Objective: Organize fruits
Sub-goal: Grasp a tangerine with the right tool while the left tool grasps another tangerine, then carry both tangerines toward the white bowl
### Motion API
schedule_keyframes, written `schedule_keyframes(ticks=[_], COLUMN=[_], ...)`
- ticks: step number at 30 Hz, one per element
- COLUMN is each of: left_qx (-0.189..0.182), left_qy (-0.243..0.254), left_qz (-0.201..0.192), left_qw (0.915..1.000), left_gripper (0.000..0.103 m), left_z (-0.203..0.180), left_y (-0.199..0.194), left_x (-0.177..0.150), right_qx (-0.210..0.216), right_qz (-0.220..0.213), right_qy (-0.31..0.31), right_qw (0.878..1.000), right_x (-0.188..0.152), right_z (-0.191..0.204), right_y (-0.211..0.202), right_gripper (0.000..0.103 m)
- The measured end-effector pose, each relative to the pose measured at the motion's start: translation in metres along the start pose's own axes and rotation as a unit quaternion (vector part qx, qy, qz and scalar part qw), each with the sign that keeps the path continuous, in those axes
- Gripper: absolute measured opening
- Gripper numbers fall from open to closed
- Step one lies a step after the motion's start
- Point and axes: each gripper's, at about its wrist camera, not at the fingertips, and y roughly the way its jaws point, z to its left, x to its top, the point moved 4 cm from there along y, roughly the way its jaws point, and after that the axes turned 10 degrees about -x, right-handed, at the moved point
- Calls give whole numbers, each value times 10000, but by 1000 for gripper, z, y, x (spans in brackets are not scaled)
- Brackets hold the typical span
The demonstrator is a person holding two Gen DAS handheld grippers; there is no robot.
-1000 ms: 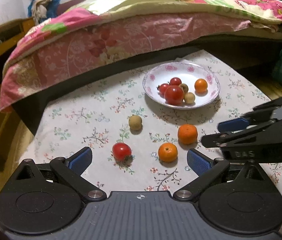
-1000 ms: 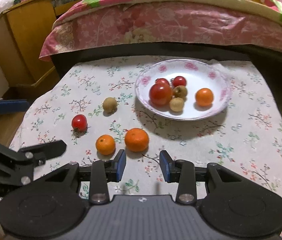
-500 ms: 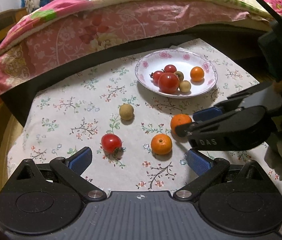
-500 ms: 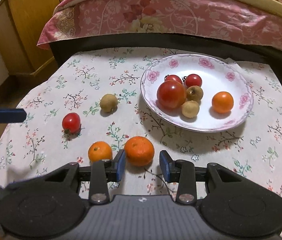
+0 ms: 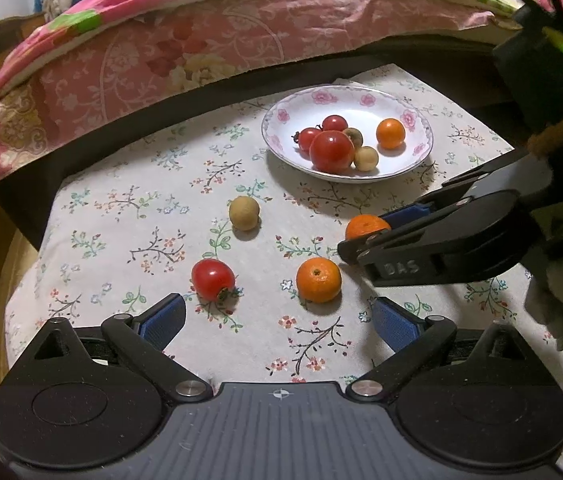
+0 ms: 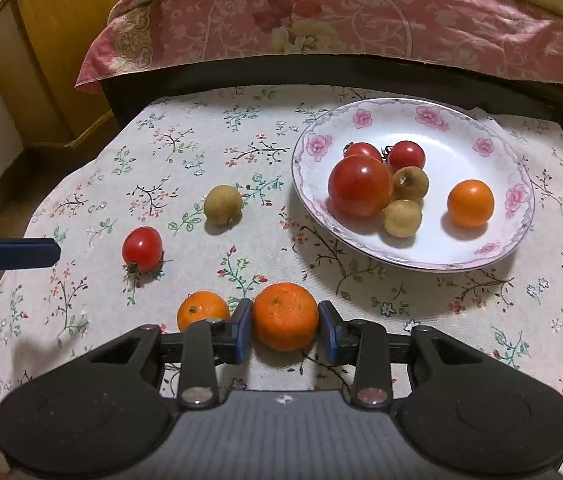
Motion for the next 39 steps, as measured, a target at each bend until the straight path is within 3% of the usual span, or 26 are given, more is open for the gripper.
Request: schedule_keyframes(ticks=[11, 19, 23, 30, 39], left_qx=[-295, -306, -401, -426, -403], left_qy=[-193, -36, -190, -258, -202], left_qz=[115, 193, 350, 367, 416], left_qw=[9993, 9993, 9984, 9981, 9981], left_gripper=[87, 64, 48, 40, 42], left_z=[-4, -13, -10, -8, -7], left_y=[27, 48, 59, 57, 48], left_x=[13, 20, 17, 20, 11], right_qx=[-138, -82, -29, -49, -25], right_qz=[-99, -34, -45, 19, 23], right_qy=[457, 671, 683, 738, 609], right_qw=[9988, 9977, 9977, 9973, 9981], right_x=[-1, -7, -7, -8, -9], right_z=[-31, -45, -45, -47, -41], right_y=[-28, -31, -32, -29, -31], right_gripper=[35, 35, 35, 35, 35])
